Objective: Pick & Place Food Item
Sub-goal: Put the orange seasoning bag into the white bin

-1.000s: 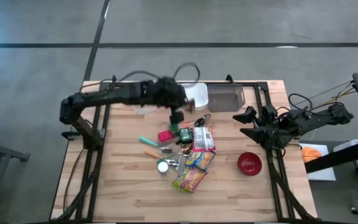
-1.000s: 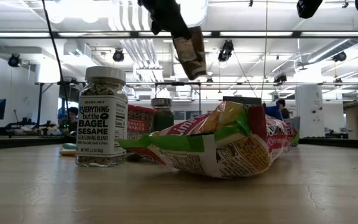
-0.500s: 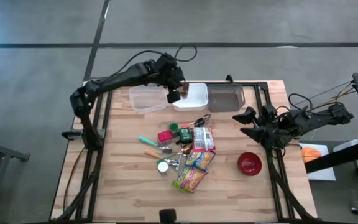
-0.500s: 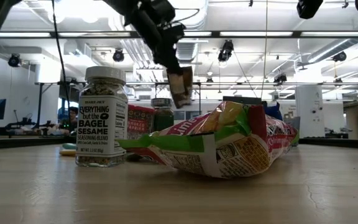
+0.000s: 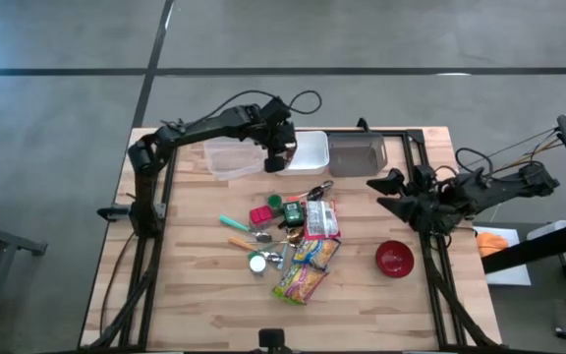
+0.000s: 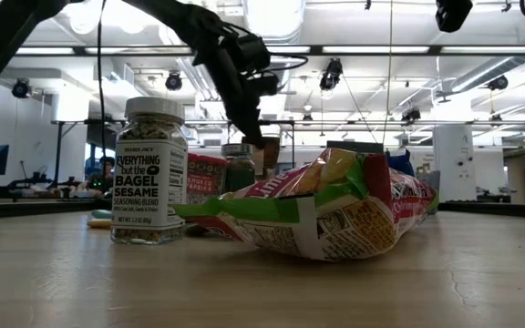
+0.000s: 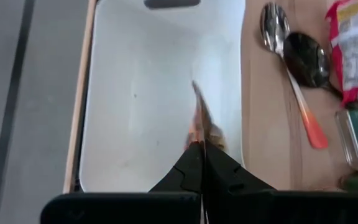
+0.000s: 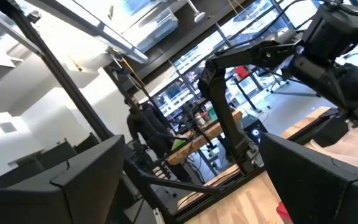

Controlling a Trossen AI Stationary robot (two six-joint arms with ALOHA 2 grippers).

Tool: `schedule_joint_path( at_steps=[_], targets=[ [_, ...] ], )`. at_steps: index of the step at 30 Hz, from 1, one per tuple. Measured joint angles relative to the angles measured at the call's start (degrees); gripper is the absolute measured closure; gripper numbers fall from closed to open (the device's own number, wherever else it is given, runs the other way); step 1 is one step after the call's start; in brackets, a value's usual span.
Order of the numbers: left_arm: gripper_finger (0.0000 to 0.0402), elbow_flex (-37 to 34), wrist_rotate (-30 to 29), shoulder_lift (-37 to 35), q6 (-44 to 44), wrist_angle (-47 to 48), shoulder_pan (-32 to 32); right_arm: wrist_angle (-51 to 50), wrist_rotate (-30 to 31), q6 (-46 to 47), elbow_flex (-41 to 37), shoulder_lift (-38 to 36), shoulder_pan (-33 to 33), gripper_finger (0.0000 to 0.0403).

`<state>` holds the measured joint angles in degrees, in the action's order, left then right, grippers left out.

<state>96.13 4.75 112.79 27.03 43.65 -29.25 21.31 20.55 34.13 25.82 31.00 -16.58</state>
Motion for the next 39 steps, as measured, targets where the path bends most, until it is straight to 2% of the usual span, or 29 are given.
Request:
schedule_joint_path(
  at_steps=[14,30,34,39],
  targets=[
    [0.0401,-3.10,0.20,0.65,0.01,-1.72,2.28,0.06,0.18,2.16,0.47,5.59,0.00,0.0037],
    [0.0400,-4.56,-0.24,0.61,-1.92,-2.29,2.27,0.00,0.09,1.70,1.77,5.86,0.00,0.0037],
    [0.0370,-4.56,-0.24,0.61,-1.92,-2.24,2.31,0.01,0.09,1.70,1.77,5.84,0.00,0.0037],
    [0.0301,-4.56,-0.86,0.61,-2.01,-2.17,2.31,0.00,0.07,1.70,1.77,5.84,0.00,0.0037]
  ],
)
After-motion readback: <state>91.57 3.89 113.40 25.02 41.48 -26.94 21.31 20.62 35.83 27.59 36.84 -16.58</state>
